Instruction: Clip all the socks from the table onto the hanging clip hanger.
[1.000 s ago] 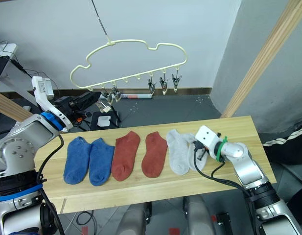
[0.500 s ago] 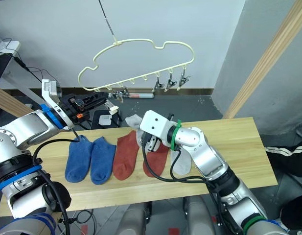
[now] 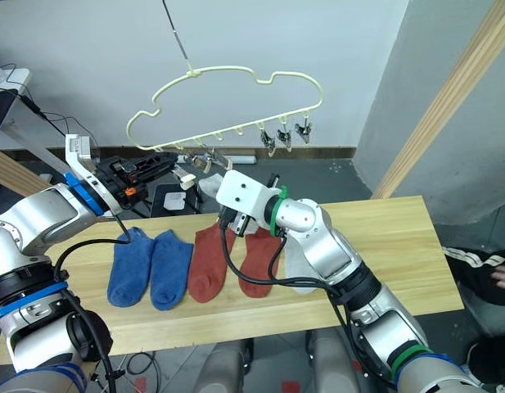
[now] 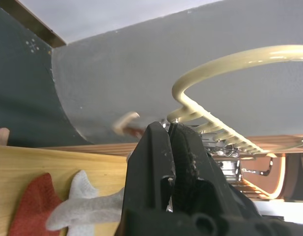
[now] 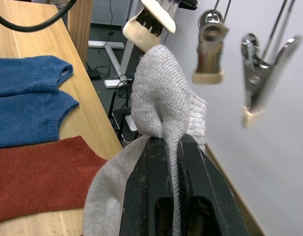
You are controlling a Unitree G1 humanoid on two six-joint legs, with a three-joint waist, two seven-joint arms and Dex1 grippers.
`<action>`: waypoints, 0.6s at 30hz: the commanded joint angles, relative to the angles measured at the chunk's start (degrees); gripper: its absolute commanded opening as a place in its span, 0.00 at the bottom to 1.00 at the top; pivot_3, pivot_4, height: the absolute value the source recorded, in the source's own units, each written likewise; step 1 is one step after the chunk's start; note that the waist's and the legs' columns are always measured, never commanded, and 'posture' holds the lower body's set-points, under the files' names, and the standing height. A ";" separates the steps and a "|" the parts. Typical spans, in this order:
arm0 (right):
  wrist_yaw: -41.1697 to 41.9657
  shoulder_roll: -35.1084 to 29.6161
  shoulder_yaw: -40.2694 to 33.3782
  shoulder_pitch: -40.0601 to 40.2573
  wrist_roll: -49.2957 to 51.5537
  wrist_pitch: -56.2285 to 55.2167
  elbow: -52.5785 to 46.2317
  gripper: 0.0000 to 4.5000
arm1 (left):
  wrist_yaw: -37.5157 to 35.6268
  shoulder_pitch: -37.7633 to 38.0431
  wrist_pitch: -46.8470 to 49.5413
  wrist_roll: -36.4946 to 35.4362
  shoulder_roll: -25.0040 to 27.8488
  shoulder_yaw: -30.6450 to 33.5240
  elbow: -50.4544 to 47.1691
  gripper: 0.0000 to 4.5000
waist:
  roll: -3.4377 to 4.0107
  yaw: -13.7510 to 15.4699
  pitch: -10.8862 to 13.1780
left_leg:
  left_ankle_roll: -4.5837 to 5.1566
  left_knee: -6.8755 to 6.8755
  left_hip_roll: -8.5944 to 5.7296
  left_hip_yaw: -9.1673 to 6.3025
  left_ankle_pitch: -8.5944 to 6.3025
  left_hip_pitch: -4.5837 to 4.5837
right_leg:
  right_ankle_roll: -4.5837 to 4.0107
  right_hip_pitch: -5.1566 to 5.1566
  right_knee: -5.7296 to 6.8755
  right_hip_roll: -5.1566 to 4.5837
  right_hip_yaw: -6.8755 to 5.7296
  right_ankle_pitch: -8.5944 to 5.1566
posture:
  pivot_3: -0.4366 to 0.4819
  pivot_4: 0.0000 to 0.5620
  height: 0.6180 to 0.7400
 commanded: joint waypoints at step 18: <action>-0.60 4.60 1.29 -3.18 -2.41 -1.41 -1.23 0.00 | 0.69 4.96 -6.31 -4.71 4.39 -5.49 -1.88 0.00 | -0.01 0.00 0.00 | 0.00 0.00 0.02 -0.01 0.00 0.01 | 0.00 0.00 0.00 0.00 0.00 0.00 | 0.51 0.59 1.00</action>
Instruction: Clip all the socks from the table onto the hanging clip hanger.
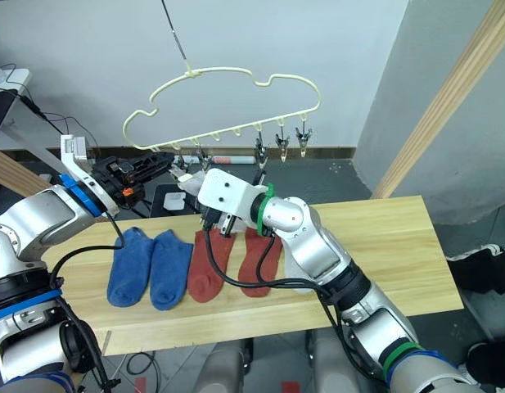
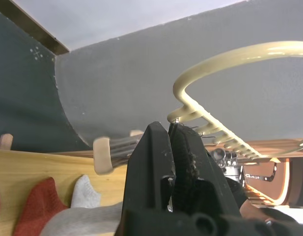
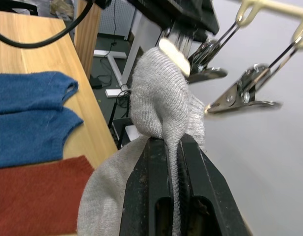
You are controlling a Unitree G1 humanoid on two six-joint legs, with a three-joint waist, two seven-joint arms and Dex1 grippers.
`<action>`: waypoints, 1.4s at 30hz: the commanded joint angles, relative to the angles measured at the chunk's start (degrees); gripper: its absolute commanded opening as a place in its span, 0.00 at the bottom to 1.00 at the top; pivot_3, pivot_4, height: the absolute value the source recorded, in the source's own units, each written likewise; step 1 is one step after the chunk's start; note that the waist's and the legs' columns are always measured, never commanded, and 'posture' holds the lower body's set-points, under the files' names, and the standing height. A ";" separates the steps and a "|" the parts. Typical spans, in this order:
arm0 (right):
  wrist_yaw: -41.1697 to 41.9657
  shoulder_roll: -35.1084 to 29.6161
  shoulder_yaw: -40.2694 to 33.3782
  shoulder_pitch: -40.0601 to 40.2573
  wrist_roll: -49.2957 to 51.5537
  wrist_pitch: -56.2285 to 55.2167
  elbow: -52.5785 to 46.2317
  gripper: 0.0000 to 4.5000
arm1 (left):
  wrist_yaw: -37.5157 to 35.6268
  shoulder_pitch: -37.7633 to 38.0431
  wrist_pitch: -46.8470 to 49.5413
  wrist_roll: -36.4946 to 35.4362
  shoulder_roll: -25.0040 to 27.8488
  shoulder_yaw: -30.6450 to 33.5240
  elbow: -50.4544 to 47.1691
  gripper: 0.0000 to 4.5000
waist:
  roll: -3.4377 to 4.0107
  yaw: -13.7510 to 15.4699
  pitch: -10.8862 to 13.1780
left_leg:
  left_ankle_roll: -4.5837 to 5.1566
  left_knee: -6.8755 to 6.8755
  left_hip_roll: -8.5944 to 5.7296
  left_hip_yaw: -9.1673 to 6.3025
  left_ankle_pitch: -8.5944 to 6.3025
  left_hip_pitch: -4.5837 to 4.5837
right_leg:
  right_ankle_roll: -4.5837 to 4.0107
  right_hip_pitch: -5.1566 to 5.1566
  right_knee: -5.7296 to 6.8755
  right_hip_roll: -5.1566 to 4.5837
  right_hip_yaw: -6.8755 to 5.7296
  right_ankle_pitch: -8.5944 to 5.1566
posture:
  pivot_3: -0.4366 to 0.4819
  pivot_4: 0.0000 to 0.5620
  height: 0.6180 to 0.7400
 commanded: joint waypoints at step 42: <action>7.61 0.72 -9.02 9.61 16.07 9.18 -10.28 0.99 | -29.71 23.91 -33.86 46.46 10.65 -12.03 -28.70 1.00 | -0.10 1.81 0.01 | 0.00 -0.13 -0.01 0.02 0.00 -0.62 | -0.04 -0.79 -0.07 0.01 0.05 0.01 | 0.56 0.58 1.00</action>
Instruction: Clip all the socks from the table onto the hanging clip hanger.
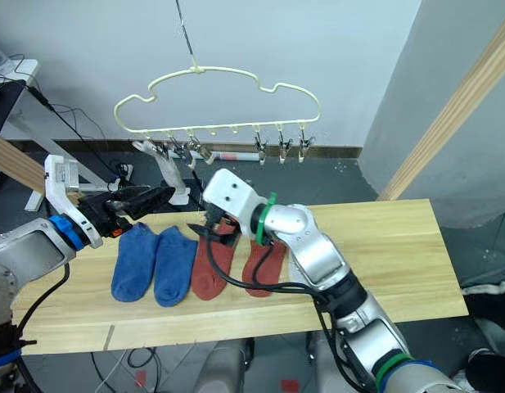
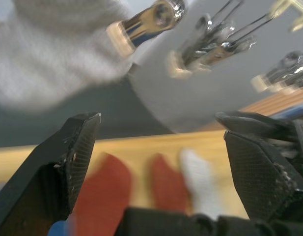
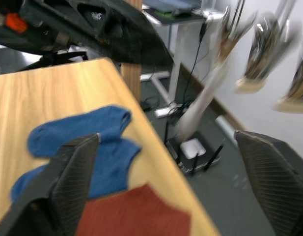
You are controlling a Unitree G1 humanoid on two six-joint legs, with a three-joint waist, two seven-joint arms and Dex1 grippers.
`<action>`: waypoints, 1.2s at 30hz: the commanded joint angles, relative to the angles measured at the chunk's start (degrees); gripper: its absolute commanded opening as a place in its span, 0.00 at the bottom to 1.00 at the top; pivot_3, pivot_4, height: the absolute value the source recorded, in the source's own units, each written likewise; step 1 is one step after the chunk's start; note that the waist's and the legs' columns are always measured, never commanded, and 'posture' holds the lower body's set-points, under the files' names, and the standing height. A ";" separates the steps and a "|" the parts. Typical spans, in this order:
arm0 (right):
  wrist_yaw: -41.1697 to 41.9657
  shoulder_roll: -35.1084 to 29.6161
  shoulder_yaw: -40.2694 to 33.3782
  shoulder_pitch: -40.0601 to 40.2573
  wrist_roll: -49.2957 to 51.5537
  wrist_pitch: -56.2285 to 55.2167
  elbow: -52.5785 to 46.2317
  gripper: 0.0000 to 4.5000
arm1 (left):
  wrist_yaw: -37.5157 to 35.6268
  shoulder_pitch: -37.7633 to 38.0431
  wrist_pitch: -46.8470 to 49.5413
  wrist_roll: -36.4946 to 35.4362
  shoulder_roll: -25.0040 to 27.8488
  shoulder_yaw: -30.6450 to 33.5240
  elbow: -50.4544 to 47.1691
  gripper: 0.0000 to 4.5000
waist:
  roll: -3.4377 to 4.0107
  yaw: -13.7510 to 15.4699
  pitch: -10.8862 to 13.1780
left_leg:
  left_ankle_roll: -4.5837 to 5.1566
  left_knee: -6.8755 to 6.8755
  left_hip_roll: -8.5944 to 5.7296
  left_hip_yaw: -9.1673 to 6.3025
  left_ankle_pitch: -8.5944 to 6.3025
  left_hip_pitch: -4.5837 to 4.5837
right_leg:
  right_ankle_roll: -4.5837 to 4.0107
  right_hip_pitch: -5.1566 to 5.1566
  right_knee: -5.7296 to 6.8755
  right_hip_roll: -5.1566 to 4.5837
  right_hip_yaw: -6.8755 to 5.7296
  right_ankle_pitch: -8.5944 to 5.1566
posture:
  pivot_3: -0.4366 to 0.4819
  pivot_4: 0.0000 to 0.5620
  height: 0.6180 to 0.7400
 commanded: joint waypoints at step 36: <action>-5.53 -10.25 -18.66 10.13 32.10 13.39 -30.93 1.00 | -0.21 -1.33 -31.97 33.76 -25.60 -11.50 -2.76 0.60 | -0.01 -1.09 0.00 | 0.42 0.34 -0.02 -0.05 -0.05 -0.28 | 0.07 -0.05 0.11 0.10 -0.09 0.13 | 0.48 0.60 1.00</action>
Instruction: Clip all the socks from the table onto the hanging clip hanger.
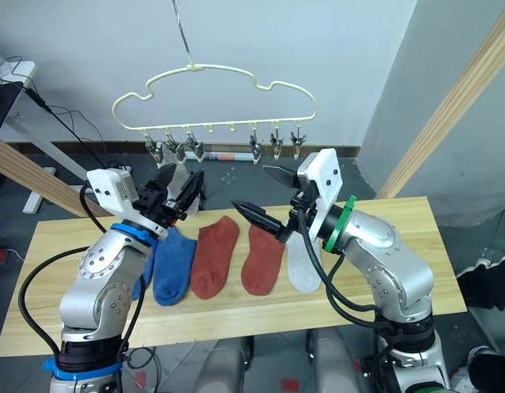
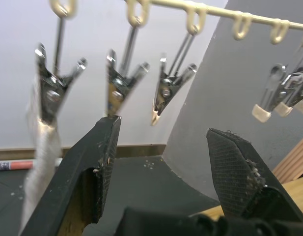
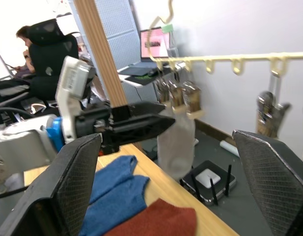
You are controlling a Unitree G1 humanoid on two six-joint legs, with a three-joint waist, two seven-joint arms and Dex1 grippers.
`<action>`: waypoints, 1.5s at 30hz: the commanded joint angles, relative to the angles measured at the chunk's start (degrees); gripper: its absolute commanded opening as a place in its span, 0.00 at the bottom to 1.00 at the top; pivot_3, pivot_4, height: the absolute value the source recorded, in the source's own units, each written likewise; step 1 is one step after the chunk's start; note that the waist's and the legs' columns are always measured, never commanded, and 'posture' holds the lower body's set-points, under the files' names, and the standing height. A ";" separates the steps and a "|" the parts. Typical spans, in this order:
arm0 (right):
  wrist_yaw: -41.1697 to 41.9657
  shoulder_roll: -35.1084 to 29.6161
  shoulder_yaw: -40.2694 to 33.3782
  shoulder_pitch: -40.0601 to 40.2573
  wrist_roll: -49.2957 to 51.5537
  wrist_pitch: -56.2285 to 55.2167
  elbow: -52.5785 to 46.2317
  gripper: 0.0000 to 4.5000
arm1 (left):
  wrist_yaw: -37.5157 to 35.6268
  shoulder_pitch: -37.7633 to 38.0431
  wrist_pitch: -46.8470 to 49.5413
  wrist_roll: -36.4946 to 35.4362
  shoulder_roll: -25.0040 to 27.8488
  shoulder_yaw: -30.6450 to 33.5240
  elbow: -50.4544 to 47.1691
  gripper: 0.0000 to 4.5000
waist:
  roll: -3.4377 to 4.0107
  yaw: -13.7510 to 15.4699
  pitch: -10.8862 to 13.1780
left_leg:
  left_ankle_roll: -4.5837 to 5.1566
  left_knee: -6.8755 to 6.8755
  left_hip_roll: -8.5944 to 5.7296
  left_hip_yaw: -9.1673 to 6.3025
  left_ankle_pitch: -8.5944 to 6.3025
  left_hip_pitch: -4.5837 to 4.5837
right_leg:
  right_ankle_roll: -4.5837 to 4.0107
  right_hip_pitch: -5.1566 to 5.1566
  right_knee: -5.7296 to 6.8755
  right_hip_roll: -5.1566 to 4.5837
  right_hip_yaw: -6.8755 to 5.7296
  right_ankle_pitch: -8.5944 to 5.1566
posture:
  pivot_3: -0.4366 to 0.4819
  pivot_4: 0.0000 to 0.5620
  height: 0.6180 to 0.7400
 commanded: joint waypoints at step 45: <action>-3.49 -1.54 2.27 -4.85 4.98 -1.66 -2.38 1.00 | -2.03 -11.26 -11.23 5.60 -0.93 2.72 14.11 0.42 | -0.01 -0.56 0.00 | 0.09 0.71 0.00 -0.03 0.00 0.00 | 0.06 -0.02 0.74 0.03 0.03 -0.02 | 0.46 0.57 1.00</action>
